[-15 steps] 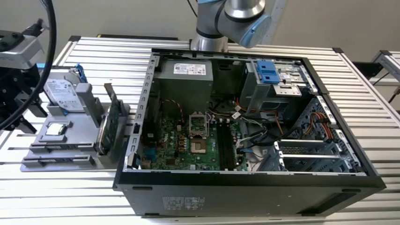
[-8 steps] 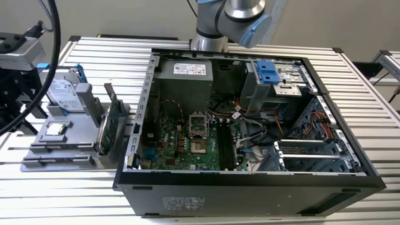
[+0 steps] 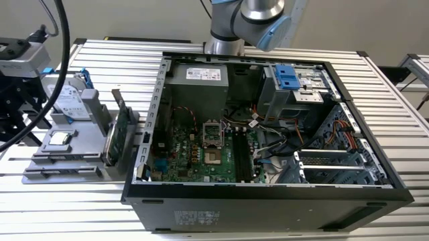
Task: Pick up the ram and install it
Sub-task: 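Pick up the ram and move it above insertion slot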
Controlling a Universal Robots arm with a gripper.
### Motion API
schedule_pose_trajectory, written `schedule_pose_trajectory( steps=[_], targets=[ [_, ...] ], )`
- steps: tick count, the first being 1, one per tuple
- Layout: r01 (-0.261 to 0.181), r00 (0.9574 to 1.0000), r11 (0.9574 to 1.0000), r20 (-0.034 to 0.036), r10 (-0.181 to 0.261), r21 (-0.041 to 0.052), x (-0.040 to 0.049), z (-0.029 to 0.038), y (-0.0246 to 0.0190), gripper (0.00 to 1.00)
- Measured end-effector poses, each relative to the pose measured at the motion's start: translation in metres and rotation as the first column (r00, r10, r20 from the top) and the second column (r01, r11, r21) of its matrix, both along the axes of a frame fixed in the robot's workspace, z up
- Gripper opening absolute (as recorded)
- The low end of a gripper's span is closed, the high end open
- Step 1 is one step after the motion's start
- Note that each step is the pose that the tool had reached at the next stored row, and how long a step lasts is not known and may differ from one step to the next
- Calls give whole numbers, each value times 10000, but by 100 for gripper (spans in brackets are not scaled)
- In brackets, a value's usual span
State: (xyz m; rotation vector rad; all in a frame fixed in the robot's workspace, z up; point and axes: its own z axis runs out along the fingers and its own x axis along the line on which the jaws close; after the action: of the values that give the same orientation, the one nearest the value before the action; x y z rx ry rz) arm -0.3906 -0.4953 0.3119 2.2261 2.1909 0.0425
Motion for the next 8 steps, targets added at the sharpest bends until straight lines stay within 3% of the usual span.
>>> schedule_pose_trajectory(
  steps=[8],
  targets=[
    [-176,9998,9998,-13,176,-19,0,-36,-23,100]
  ],
)
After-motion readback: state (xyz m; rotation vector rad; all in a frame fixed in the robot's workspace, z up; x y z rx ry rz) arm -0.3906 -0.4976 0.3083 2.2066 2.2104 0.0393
